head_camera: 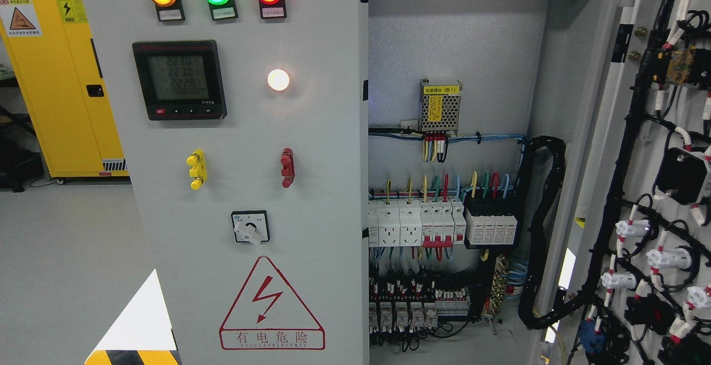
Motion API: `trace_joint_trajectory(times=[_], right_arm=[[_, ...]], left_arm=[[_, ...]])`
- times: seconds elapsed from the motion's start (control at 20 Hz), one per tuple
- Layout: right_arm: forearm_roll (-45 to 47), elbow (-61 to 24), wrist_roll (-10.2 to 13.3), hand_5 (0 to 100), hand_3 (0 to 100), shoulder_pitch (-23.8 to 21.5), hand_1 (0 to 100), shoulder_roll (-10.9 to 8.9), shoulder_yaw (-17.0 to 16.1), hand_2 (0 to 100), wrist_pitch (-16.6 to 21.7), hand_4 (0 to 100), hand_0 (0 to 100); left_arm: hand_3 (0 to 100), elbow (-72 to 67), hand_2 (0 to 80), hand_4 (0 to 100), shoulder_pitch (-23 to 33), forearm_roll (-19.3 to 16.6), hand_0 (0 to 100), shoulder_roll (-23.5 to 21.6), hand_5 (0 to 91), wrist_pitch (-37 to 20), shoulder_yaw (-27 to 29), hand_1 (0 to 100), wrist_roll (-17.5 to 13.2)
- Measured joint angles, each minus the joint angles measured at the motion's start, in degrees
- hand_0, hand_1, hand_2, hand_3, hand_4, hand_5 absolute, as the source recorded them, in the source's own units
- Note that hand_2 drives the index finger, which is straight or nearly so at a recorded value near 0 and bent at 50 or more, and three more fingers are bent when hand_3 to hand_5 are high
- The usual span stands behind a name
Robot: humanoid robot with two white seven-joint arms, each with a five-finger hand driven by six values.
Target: Open door with both hands
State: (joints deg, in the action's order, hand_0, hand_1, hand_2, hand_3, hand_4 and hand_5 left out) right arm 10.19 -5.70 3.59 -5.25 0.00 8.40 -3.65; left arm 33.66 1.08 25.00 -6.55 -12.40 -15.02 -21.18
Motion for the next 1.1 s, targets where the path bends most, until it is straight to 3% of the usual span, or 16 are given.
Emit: trace_joint_trajectory(times=[0.15, 0.35, 0.5, 1.1], right_arm=[[0.0, 0.0, 0.0, 0, 0, 0.0, 12, 0.0, -0.1, 0, 0.0, 0, 20], [0.0, 0.0, 0.0, 0, 0, 0.0, 12, 0.0, -0.1, 0, 0.0, 0, 20], [0.0, -0.1, 0.0, 0, 0, 0.0, 12, 0.0, -0.2, 0, 0.0, 0, 20], [-0.2, -0.5, 0.0, 0, 0, 0.2, 12, 0.0, -0.4, 0, 0.9, 0, 20]], left_arm=[[0, -6.9, 0.0, 0, -0.5, -0.4, 0, 0.4, 0.0, 4.4, 0.9, 0, 0.9], [0, -14.2, 0.0, 0, -0.8, -3.7, 0, 0.7, 0.0, 6.6, 1.6, 0, 6.8], [0, -18.3, 0.0, 0, -0.9, -6.0, 0, 0.9, 0.0, 7.3, 2.0, 0, 9.2], [0, -27.0, 0.0, 0, -1.1, -10.2, 0, 1.6, 0.0, 11.0, 2.8, 0, 9.9]])
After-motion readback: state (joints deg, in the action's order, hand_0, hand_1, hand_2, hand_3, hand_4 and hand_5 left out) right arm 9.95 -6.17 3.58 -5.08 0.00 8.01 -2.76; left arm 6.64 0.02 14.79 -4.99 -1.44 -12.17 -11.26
